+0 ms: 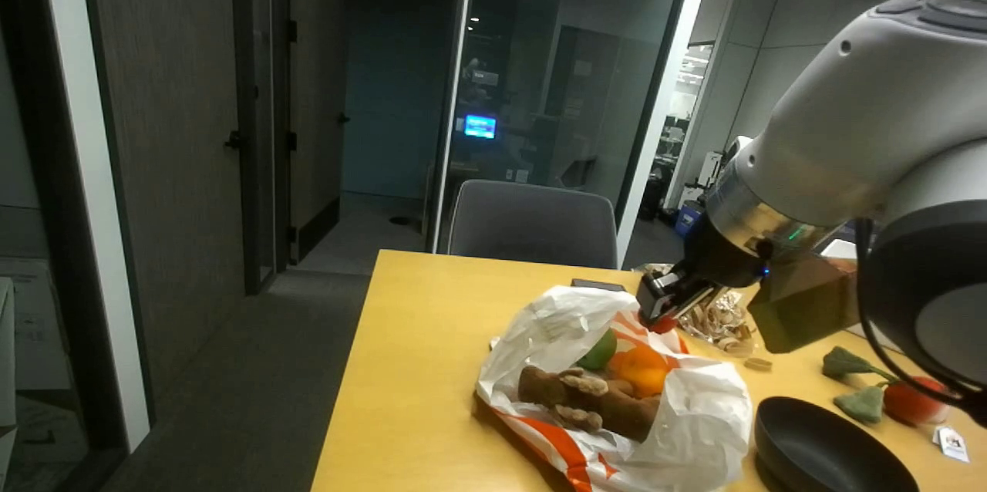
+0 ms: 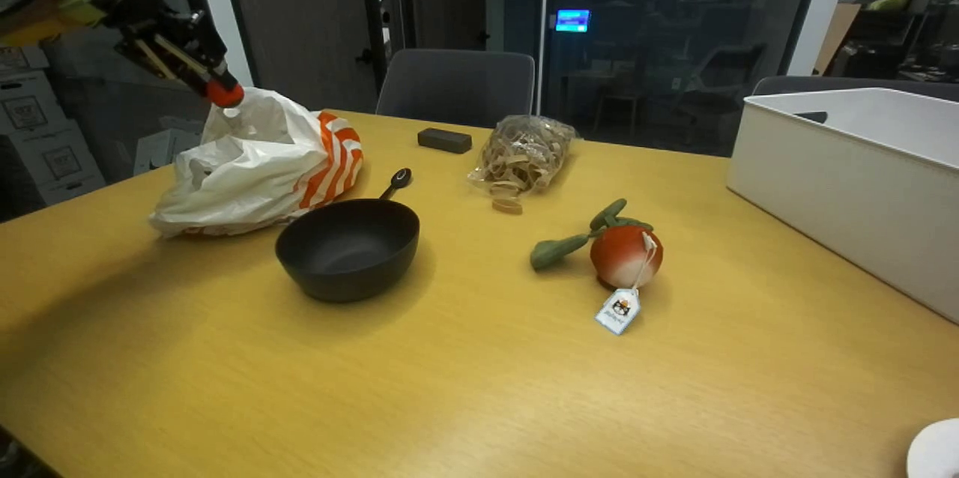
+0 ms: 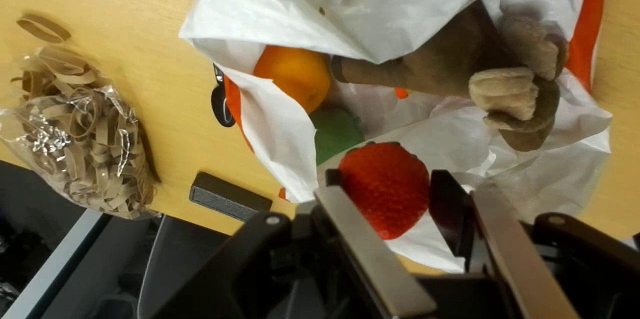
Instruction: Move the black bowl closer to the plastic bag and move all the objects in it to the plastic bag
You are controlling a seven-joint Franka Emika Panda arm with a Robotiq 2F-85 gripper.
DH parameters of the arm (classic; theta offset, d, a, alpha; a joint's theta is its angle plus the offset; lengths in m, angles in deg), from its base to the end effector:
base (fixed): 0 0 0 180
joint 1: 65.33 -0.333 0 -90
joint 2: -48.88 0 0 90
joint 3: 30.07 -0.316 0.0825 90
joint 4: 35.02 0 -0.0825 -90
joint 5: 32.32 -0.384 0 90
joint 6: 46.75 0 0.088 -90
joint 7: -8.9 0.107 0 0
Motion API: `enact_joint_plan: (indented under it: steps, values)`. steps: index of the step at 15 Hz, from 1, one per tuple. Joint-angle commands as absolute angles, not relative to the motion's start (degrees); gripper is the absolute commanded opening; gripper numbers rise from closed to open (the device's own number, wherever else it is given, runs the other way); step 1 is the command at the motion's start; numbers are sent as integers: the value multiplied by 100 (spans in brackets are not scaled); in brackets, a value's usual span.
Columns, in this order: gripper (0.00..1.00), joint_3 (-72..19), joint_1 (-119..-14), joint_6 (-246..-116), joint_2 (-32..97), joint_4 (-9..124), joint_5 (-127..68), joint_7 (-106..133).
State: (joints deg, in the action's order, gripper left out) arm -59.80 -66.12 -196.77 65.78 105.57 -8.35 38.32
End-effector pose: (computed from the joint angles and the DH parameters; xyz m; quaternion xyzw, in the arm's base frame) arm 0.4076 0.2581 0.4363 0.9439 0.1687 0.2707 0.0860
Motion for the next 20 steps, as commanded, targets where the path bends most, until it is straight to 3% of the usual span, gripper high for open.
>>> enact_joint_plan:
  steps: [1,6,7,11,12,16,20]
  values:
    - [22,-6235,-6117,-19573,5831,9927,-9,4324]
    - [22,-6176,-6033,-19424,5101,9731,272,4489]
    - [63,-6163,-6048,-19441,5008,9725,244,4503]
    - [93,-6109,-6079,-19486,4879,9697,-118,4332]
    - [99,-5447,-6723,-19491,4921,9720,-285,4217]
    - [100,-4878,-7058,-19070,5550,9817,-1276,3749]
    - [100,-4367,-7013,-17778,6283,9769,-2121,3287]
